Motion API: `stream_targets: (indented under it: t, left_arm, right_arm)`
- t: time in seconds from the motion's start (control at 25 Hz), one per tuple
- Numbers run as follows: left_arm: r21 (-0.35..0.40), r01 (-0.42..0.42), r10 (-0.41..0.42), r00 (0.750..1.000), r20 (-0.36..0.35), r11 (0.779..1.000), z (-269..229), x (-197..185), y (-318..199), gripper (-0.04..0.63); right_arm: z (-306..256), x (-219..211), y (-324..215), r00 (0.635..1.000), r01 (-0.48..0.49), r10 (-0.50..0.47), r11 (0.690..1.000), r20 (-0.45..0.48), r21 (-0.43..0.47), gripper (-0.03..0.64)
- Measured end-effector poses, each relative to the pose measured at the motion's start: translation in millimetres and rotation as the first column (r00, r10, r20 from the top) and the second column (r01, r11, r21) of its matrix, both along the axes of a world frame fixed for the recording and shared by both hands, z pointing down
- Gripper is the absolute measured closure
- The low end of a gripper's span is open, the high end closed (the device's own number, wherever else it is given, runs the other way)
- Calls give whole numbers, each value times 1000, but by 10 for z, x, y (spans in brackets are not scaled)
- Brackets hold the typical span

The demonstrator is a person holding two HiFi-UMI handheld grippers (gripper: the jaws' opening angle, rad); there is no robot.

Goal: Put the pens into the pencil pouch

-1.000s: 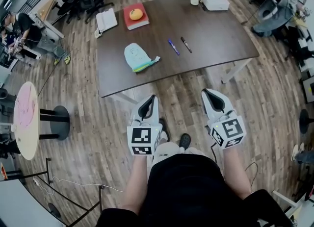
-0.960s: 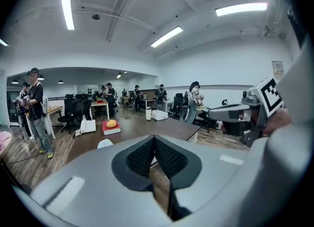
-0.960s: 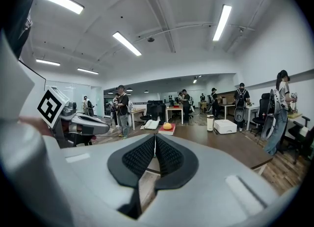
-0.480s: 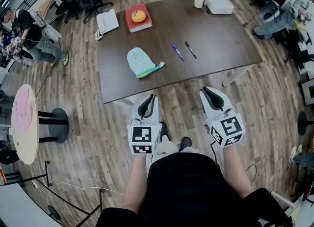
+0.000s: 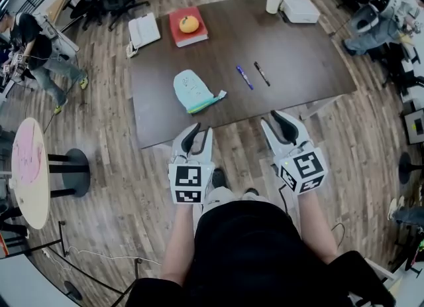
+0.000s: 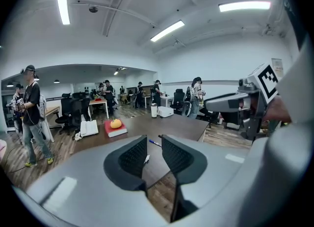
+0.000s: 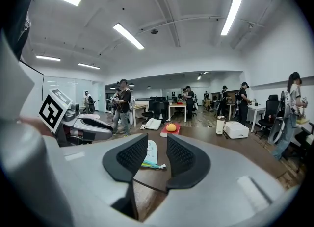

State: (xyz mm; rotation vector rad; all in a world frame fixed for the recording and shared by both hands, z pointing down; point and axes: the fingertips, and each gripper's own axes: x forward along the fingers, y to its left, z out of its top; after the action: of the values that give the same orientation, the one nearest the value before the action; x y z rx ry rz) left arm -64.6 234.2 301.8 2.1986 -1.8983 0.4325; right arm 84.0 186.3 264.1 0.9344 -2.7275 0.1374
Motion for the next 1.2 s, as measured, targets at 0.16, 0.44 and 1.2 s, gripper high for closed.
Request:
stream_targets:
  t: [0.16, 0.44, 1.2]
  left_arm:
    - [-8, -5, 5, 1000, -1, 1000, 45, -196, -141, 499]
    - [-28, -39, 39, 999, -2, 999, 143, -452, -373, 491]
    - [-99, -111, 108, 994, -33, 989, 556, -876, -634, 480]
  right_arm:
    - [-15, -173, -132, 1000, -8, 8, 1000, 2, 4, 499]
    - [-5, -417, -328, 999, -40, 40, 999, -5, -2, 495]
    - [197, -864, -520, 995, -101, 100, 994, -28, -33, 495]
